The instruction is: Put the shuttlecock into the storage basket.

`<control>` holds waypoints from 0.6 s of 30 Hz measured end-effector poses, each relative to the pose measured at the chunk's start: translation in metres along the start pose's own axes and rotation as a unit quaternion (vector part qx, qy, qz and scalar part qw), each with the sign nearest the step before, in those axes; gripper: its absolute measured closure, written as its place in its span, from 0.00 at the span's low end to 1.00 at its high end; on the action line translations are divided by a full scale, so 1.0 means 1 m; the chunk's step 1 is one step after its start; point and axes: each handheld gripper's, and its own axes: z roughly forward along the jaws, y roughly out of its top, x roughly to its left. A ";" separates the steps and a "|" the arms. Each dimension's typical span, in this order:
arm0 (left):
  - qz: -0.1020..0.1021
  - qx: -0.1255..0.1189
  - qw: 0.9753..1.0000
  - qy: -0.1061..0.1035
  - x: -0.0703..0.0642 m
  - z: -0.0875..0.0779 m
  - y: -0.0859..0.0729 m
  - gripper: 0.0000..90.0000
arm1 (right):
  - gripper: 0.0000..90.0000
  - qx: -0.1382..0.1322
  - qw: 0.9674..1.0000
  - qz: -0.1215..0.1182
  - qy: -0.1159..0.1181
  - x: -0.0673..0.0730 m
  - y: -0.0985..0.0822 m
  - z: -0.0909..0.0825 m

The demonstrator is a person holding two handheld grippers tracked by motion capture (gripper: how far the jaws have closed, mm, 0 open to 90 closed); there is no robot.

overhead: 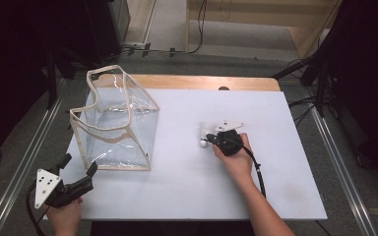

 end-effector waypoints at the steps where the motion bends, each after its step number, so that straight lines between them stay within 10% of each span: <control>1: 0.000 0.000 1.000 0.000 0.000 0.000 0.000 0.15 | 0.97 0.000 1.000 -0.002 0.000 0.001 0.001 0.001; 18: 0.000 -0.001 1.000 0.000 0.000 0.000 0.000 0.15 | 0.92 -0.013 1.000 -0.001 0.014 0.007 0.006 -0.005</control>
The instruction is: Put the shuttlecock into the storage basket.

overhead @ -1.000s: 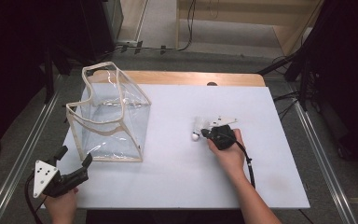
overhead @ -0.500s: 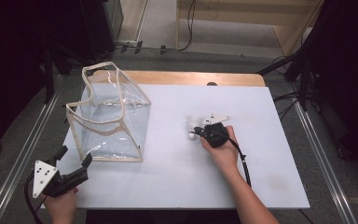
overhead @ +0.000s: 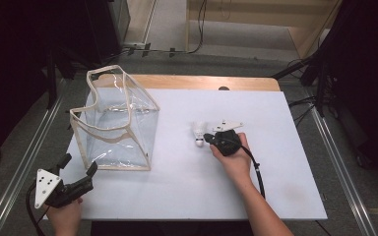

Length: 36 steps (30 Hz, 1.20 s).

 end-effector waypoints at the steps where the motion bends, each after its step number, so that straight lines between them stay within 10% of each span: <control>1: 0.000 0.000 1.000 0.000 0.000 0.000 0.000 0.15 | 0.91 -0.004 1.000 0.002 0.003 0.001 0.001 -0.001; 20: 0.000 0.000 1.000 0.000 0.000 0.000 0.000 0.15 | 0.97 0.036 0.997 0.056 -0.048 -0.020 -0.003 0.021; 36: 0.000 0.000 1.000 -0.001 0.000 0.000 0.000 0.15 | 0.97 0.031 0.999 0.040 -0.021 -0.010 0.010 0.029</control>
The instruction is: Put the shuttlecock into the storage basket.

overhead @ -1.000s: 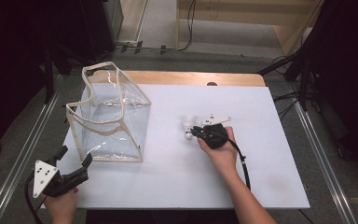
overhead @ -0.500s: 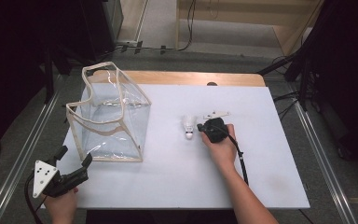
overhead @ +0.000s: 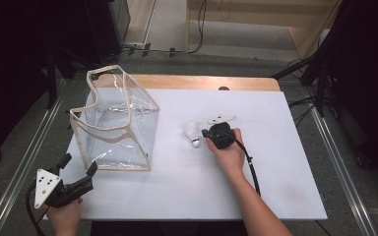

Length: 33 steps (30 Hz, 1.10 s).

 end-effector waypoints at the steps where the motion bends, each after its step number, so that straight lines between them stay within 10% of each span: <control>1: 0.000 0.000 1.000 0.000 0.000 0.000 0.000 0.15 | 0.97 -0.001 1.000 -0.004 0.000 0.000 0.000 -0.001; 7: 0.000 0.000 1.000 0.000 0.000 0.000 0.000 0.15 | 0.80 -0.014 1.000 -0.005 0.012 0.001 0.002 -0.013; 15: 0.001 0.000 1.000 0.001 0.000 0.000 0.000 0.15 | 0.00 -0.014 0.998 -0.033 0.042 0.011 0.003 -0.026; 19: 0.001 0.000 1.000 0.001 0.000 0.000 0.000 0.15 | 0.00 -0.016 0.999 -0.005 0.040 0.014 0.002 -0.028; 33: 0.001 0.000 1.000 0.000 0.000 0.000 0.000 0.15 | 0.00 0.030 0.996 -0.057 0.060 0.040 0.003 -0.008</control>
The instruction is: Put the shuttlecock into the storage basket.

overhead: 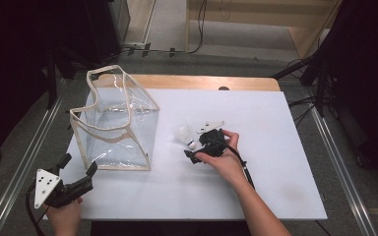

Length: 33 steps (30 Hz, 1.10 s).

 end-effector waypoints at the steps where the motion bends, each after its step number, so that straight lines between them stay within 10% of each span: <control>1: 0.000 0.000 1.000 0.000 0.000 0.000 0.000 0.15 | 0.00 0.000 1.000 0.000 0.000 0.000 0.000 0.000; 16: -0.002 -0.003 1.000 -0.001 0.000 0.000 0.000 0.15 | 0.51 0.008 1.000 0.017 -0.005 0.001 -0.002 0.011; 33: -0.002 -0.003 1.000 -0.001 0.000 0.000 0.000 0.15 | 0.69 0.005 1.000 0.012 -0.021 0.000 -0.003 0.013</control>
